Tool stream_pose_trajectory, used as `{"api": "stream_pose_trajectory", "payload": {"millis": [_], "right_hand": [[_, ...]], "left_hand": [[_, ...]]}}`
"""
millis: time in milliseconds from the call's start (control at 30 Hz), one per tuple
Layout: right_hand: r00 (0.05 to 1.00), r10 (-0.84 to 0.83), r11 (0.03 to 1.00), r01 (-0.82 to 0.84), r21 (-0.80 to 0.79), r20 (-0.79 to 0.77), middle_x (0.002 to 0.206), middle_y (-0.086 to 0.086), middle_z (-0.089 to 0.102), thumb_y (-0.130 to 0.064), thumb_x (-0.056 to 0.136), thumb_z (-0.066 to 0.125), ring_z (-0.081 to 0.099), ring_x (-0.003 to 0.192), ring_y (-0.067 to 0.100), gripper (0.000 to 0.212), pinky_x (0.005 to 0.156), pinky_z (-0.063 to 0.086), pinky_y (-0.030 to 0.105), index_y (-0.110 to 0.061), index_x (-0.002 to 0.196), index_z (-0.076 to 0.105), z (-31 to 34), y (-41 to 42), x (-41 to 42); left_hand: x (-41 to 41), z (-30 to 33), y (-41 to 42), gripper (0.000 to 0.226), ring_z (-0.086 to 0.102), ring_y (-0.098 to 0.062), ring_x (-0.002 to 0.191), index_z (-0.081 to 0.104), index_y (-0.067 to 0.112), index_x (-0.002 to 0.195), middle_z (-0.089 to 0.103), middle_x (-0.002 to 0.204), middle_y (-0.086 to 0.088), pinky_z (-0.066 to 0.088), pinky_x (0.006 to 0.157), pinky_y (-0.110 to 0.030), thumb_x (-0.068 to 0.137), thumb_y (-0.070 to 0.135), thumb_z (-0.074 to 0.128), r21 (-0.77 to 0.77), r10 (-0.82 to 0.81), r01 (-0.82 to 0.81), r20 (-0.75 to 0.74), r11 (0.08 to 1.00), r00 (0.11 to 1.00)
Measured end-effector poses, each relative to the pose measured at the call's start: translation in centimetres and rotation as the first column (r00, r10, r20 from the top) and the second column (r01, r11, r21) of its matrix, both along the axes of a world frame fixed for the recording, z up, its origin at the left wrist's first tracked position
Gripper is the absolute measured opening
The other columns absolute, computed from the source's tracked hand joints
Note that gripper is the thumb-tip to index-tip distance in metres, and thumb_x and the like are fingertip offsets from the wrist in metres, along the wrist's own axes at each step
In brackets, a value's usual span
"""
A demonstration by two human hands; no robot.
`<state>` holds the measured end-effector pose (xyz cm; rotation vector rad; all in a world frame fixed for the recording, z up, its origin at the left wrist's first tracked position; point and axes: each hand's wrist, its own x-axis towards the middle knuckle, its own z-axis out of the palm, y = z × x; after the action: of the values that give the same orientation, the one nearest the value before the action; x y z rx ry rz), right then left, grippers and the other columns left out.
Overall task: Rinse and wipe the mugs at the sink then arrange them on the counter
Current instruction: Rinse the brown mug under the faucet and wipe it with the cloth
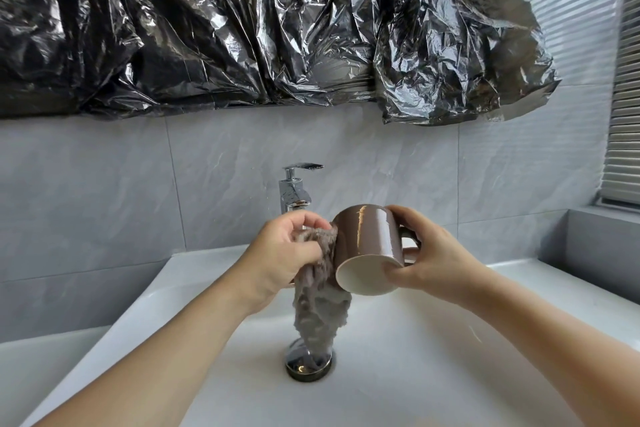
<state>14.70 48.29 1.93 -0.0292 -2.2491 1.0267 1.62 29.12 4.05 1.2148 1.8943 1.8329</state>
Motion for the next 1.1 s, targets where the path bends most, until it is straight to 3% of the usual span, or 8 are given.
{"api": "stream_pose_trajectory", "payload": {"millis": [100, 167, 333, 533, 700, 900, 1000, 1100], "right_hand": [[1.000, 0.016, 0.998, -0.018, 0.067, 0.018, 0.115, -0.010, 0.063, -0.006, 0.069, 0.074, 0.062, 0.103, -0.001, 0.063, 0.076, 0.055, 0.015, -0.033, 0.121, 0.053, -0.2, -0.2, -0.1], [1.000, 0.008, 0.995, -0.010, 0.097, 0.016, 0.112, -0.010, 0.064, -0.008, 0.068, 0.073, 0.062, 0.101, -0.001, 0.059, 0.075, 0.054, 0.014, -0.035, 0.117, 0.053, -0.3, -0.5, -0.3], [0.997, -0.067, 0.995, 0.066, 0.072, 0.022, 0.110, -0.010, 0.064, -0.025, 0.058, 0.068, 0.067, 0.093, 0.006, 0.057, 0.077, 0.061, 0.027, -0.043, 0.109, 0.052, -0.3, 0.2, -0.3], [0.995, -0.025, 0.977, 0.004, 0.211, 0.098, 0.110, -0.020, 0.062, -0.033, 0.057, 0.068, 0.063, 0.103, 0.002, 0.069, 0.081, 0.059, 0.022, -0.036, 0.124, 0.053, -0.5, -1.0, -0.5], [0.989, -0.085, 0.966, 0.053, 0.251, 0.118, 0.105, -0.006, 0.064, -0.044, 0.052, 0.064, 0.060, 0.102, 0.011, 0.070, 0.081, 0.059, 0.035, -0.029, 0.120, 0.054, -0.5, -0.3, -0.3], [0.986, -0.124, 0.937, 0.080, 0.339, 0.109, 0.111, -0.008, 0.061, -0.055, 0.049, 0.062, 0.060, 0.103, 0.013, 0.086, 0.086, 0.057, 0.037, -0.026, 0.129, 0.051, -0.1, -0.3, -0.3], [0.966, -0.178, 0.863, 0.063, 0.501, 0.185, 0.120, -0.014, 0.052, -0.064, 0.055, 0.072, 0.051, 0.110, 0.010, 0.092, 0.094, 0.051, 0.030, -0.030, 0.136, 0.042, 0.2, -0.9, 0.0], [0.955, -0.205, 0.847, 0.064, 0.527, 0.213, 0.119, -0.012, 0.051, -0.057, 0.063, 0.082, 0.052, 0.103, 0.010, 0.087, 0.088, 0.051, 0.028, -0.032, 0.133, 0.037, 0.2, -1.1, 0.1]], "left_hand": [[-0.1, 0.0, 0.3, 0.026, 0.069, -0.024, 0.084, 0.071, 0.019, 0.095, 0.074, 0.093, -0.008, 0.058, 0.083, -0.038, 0.076, 0.002, 0.075, 0.134, 0.202, -0.188, -0.099, 0.973, 0.974], [0.3, -0.1, 0.3, 0.022, 0.069, -0.022, 0.082, 0.074, 0.021, 0.093, 0.075, 0.092, -0.012, 0.057, 0.084, -0.043, 0.082, 0.002, 0.074, 0.143, 0.271, -0.247, -0.184, 0.958, 0.945], [2.1, 0.1, 0.1, 0.026, 0.068, -0.009, 0.089, 0.078, 0.024, 0.080, 0.072, 0.091, 0.006, 0.053, 0.083, -0.022, 0.078, -0.002, 0.074, 0.039, 0.050, -0.037, -0.407, 0.999, 0.912], [0.5, 0.4, 0.2, 0.027, 0.065, -0.005, 0.090, 0.075, 0.024, 0.083, 0.069, 0.092, 0.009, 0.047, 0.084, -0.020, 0.081, -0.002, 0.068, 0.138, 0.293, -0.259, -0.502, 0.956, 0.814], [2.7, 0.1, 0.1, 0.027, 0.063, -0.005, 0.094, 0.080, 0.023, 0.087, 0.064, 0.099, 0.012, 0.047, 0.085, -0.015, 0.080, -0.002, 0.070, -0.149, -0.073, -0.017, -0.573, 0.989, 0.816], [2.2, 0.3, -0.3, 0.036, 0.043, 0.004, 0.125, 0.055, 0.033, 0.094, 0.034, 0.143, 0.026, 0.041, 0.095, -0.020, 0.073, 0.022, 0.082, -0.392, -0.128, -0.099, -0.513, 0.914, 0.849], [2.2, -0.8, 0.3, 0.043, 0.051, -0.008, 0.116, 0.045, 0.028, 0.083, 0.047, 0.134, 0.020, 0.048, 0.095, -0.036, 0.065, 0.033, 0.083, -0.465, -0.133, -0.229, -0.624, 0.855, 0.770], [2.0, -1.0, 0.5, 0.046, 0.057, -0.017, 0.102, 0.042, 0.025, 0.076, 0.057, 0.113, 0.011, 0.052, 0.086, -0.044, 0.058, 0.035, 0.084, -0.441, -0.107, -0.240, -0.629, 0.865, 0.770]]}}
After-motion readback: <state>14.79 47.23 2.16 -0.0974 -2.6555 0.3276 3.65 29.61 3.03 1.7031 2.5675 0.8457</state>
